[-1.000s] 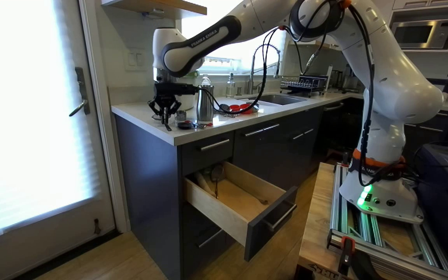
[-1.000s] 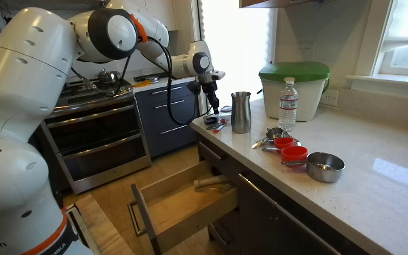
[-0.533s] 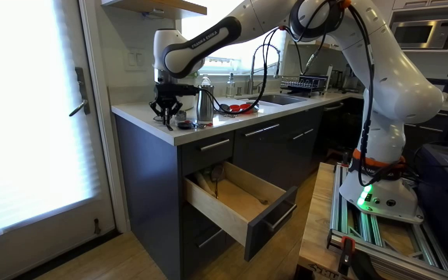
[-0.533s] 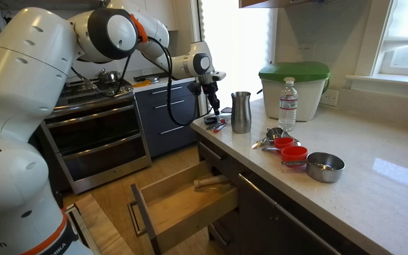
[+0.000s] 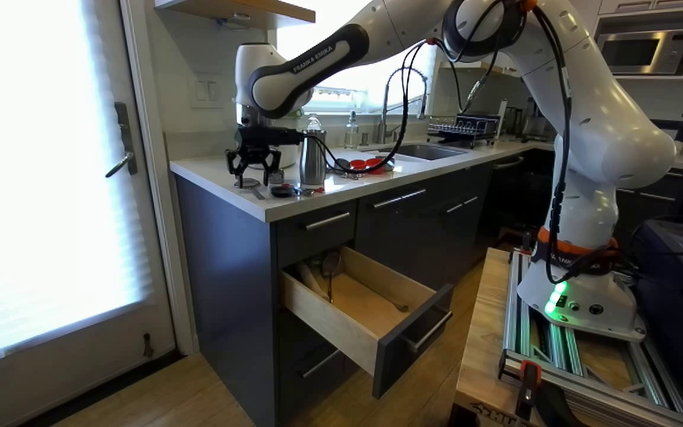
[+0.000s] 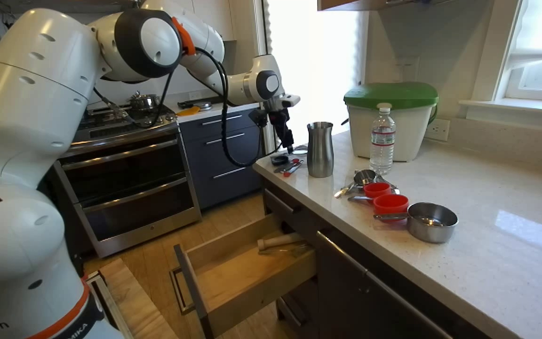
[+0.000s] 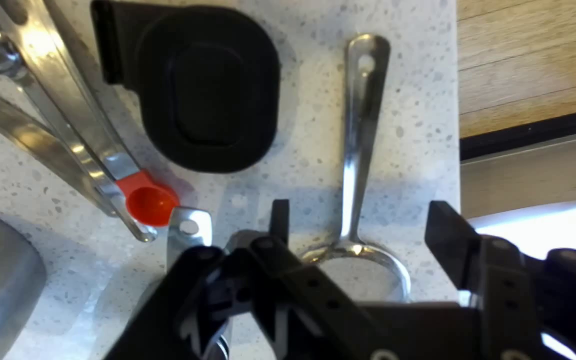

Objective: Remove the tea strainer from the drawer and put it on the counter top

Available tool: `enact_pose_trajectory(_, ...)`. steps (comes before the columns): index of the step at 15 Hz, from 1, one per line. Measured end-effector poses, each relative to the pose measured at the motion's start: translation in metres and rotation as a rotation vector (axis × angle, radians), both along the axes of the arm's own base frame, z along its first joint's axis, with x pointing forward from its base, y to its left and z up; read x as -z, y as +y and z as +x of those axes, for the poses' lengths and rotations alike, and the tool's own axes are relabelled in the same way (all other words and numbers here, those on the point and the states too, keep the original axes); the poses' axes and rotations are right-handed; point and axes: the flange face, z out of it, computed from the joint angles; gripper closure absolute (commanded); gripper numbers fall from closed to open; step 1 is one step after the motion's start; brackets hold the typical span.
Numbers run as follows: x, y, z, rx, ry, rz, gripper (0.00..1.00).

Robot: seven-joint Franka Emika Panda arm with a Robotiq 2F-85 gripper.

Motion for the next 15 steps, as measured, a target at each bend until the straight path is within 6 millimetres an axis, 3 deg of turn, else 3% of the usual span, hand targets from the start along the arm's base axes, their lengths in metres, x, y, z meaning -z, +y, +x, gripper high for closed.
enact_pose_trajectory(1, -0.007, 0.002, 0.0, -0.008, -0.01, 0.006, 0.24)
enact_pose_trajectory(2, -0.016, 0.005, -0.001, -0.018, -0.019, 0.016, 0.24)
enact_pose_trajectory(6, -0.061, 0.023, -0.009, -0.106, -0.054, 0.068, 0.0)
enact_pose_trajectory(9, -0.094, 0.028, -0.026, -0.223, -0.066, 0.099, 0.0)
enact_pose_trajectory(15, -0.135, -0.012, -0.09, -0.446, -0.046, 0.204, 0.0)
